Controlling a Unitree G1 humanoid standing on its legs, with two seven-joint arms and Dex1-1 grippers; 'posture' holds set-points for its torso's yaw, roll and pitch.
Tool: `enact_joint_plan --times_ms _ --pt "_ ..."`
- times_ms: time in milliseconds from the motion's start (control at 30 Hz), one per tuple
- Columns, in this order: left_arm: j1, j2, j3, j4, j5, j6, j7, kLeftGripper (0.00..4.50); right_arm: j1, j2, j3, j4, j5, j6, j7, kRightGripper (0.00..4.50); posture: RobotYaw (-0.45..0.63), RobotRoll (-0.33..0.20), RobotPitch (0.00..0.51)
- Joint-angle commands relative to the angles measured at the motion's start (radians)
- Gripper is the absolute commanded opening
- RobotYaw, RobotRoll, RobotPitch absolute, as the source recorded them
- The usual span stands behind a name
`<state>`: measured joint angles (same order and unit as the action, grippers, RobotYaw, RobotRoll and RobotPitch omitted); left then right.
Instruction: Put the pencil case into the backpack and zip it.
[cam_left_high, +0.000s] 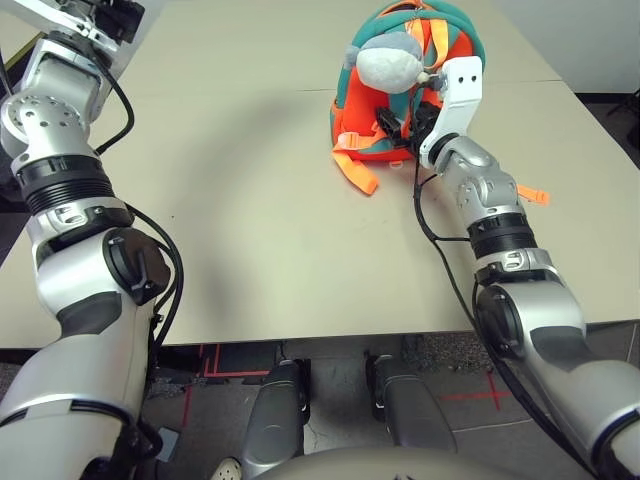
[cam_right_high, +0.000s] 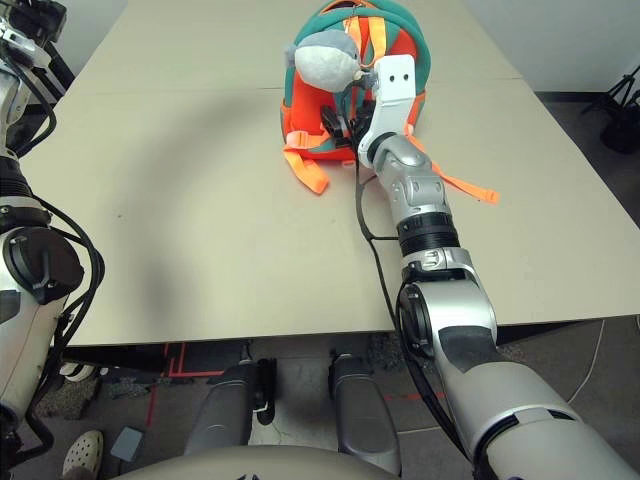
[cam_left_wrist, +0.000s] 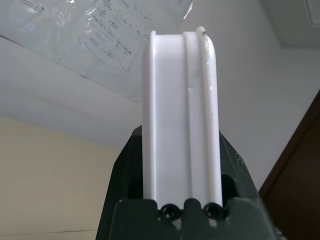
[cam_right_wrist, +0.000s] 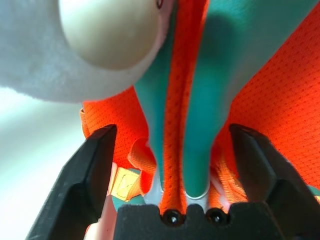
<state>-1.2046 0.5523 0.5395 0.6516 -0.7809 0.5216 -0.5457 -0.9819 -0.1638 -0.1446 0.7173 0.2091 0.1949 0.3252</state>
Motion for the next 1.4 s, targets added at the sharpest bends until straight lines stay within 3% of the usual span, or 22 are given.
enact_joint_plan --times_ms 33,200,300,600,933,1300,1400 --pt "-0.002 -0.003 -0.006 -0.026 0.006 -0.004 0.003 1.34 0.003 0.002 0.001 0.006 0.002 -0.009 0.013 3.11 -0.16 0.000 0.151" --pt "0.017 -0.020 -0.017 -0.030 0.010 -0.008 0.007 1.34 0.050 -0.013 0.004 -0.096 0.012 0.027 0.024 1.17 -0.17 0.000 0.151" --pt "0.020 -0.028 -0.021 -0.032 0.011 -0.007 0.006 1.34 0.093 -0.025 0.006 -0.196 0.020 0.065 0.029 0.30 -0.18 0.000 0.149" --pt "0.035 -0.042 -0.030 -0.025 0.015 -0.005 -0.001 1.34 0.260 -0.100 0.008 -0.687 0.089 0.340 0.043 0.24 -0.19 0.000 0.151" --pt "0.049 -0.050 -0.031 -0.012 0.015 -0.013 -0.010 1.34 0.334 -0.218 -0.066 -1.148 0.237 0.708 -0.013 0.24 -0.21 0.000 0.153" --pt "0.037 -0.067 -0.035 0.034 0.028 -0.029 -0.032 1.34 0.272 -0.289 -0.122 -1.316 0.364 0.924 -0.052 0.24 -0.24 0.000 0.153" --pt "0.033 -0.071 -0.036 0.042 0.031 -0.031 -0.037 1.34 0.311 -0.281 -0.108 -1.325 0.370 0.918 -0.060 0.24 -0.24 0.000 0.153"
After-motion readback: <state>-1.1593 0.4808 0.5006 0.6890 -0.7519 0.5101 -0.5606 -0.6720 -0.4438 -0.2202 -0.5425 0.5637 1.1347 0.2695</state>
